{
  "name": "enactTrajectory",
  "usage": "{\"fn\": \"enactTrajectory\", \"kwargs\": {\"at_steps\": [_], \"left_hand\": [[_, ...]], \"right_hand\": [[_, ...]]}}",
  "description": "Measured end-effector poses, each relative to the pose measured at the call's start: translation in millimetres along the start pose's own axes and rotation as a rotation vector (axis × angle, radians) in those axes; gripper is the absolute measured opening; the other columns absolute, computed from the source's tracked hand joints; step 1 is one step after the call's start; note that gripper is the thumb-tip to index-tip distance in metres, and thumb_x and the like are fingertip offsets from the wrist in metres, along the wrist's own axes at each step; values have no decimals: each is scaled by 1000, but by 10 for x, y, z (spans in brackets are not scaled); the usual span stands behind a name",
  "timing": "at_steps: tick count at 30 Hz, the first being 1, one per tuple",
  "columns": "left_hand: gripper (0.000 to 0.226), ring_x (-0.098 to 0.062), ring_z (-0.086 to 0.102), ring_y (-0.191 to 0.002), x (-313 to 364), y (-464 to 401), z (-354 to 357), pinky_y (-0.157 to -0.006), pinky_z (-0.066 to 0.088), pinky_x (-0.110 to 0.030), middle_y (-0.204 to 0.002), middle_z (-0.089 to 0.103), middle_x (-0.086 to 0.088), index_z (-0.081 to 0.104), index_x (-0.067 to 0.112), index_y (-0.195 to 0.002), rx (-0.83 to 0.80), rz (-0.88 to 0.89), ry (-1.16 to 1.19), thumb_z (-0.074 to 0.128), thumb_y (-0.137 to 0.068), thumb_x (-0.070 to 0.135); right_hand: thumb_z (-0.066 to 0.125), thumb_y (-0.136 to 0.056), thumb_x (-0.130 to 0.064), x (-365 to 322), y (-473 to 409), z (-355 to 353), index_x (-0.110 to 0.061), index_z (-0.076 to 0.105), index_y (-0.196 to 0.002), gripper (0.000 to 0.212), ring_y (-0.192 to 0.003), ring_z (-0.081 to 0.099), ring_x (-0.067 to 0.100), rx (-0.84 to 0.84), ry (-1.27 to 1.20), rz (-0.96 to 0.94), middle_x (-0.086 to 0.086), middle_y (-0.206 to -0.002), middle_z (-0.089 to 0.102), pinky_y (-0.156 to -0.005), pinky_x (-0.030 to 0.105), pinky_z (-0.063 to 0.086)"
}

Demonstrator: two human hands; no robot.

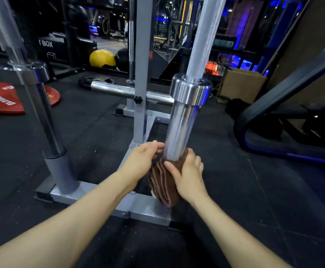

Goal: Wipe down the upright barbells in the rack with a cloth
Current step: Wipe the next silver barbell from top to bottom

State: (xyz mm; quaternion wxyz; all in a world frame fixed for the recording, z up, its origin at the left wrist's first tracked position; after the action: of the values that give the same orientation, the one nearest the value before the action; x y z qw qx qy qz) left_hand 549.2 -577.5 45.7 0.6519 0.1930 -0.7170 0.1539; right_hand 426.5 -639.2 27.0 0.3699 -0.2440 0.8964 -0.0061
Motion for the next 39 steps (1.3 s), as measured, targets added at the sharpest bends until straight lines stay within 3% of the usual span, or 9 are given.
{"fn": "enactTrajectory", "kwargs": {"at_steps": [4, 8, 14, 17, 20, 26, 29, 33, 39], "left_hand": [[28, -3, 62, -82, -39, -20, 26, -68, 45, -17, -90, 69, 9, 65, 26, -91, 48, 8, 103, 40, -101, 31], [29, -2, 63, -80, -110, -76, 27, -71, 46, -19, -85, 70, 9, 67, 25, -88, 62, 20, 149, 42, -101, 30], [29, 0, 60, -99, -138, 26, 47, -69, 43, -8, -111, 66, 9, 63, 23, -115, 33, 40, 42, 38, -102, 28], [25, 3, 59, -89, -103, 44, 62, -64, 44, -5, -104, 67, 8, 64, 24, -107, 48, 26, 63, 40, -102, 26], [29, -4, 63, -90, -136, 31, 53, -75, 46, -17, -98, 70, 6, 66, 27, -96, 70, 14, 107, 38, -102, 30], [30, 10, 58, -81, -83, 76, 68, -60, 44, -3, -94, 62, 18, 61, 24, -111, 55, 45, 51, 32, -103, 28], [30, 5, 56, -88, -68, 90, 65, -65, 43, -9, -96, 61, 17, 60, 23, -112, 59, 58, 35, 32, -103, 29], [27, -3, 61, -84, -148, 28, 62, -69, 44, -15, -93, 67, 7, 64, 25, -99, 107, 48, 86, 38, -102, 28], [27, -2, 63, -92, -170, 16, 80, -74, 47, -18, -99, 69, 8, 63, 22, -108, 94, 61, 64, 38, -102, 28]], "right_hand": [[54, -90, -45, -247, -123, -294, -10, 23, -145, 72, -122, 28, 22, 205, -96, -129, 10, -131, 35, -102, 33, 28], [55, -89, -46, -278, -151, -319, -14, 23, -146, 73, -118, 28, 16, 264, -155, -196, 6, -130, 36, -100, 32, 29], [52, -90, -50, 73, -34, 24, -11, 19, -148, 77, -124, 34, 28, -13, 56, -64, 12, -134, 38, -102, 38, 34], [56, -90, -45, -84, -96, -203, -9, 27, -145, 71, -122, 35, 25, 134, -24, -154, 10, -131, 40, -93, 24, 28], [60, -88, -40, -238, -139, -373, -10, 35, -137, 63, -117, 36, 21, 273, -155, -219, 8, -125, 43, -89, 22, 28], [53, -89, -49, 92, -39, 32, -10, 22, -146, 75, -122, 35, 27, -3, 66, -81, 12, -133, 39, -101, 39, 36], [53, -90, -49, 17, -74, -71, -11, 26, -145, 71, -122, 34, 26, 19, 44, -127, 11, -131, 40, -98, 36, 34], [58, -89, -43, -236, -160, -374, -12, 32, -140, 66, -115, 35, 20, 209, -97, -221, 7, -124, 41, -87, 25, 29], [51, -90, -52, 106, -56, 33, -11, 21, -146, 76, -123, 35, 28, -49, 106, -86, 11, -133, 38, -101, 38, 34]]}}
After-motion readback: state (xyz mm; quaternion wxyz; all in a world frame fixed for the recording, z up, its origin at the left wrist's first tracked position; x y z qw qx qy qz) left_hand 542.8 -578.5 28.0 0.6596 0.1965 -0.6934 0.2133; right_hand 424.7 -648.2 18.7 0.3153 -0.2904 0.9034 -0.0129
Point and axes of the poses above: each hand's wrist, its own y-axis away from the middle knuckle, its own z-axis out of the palm, x = y × z, the point moved 6 cm from there along -y, towards the middle knuckle
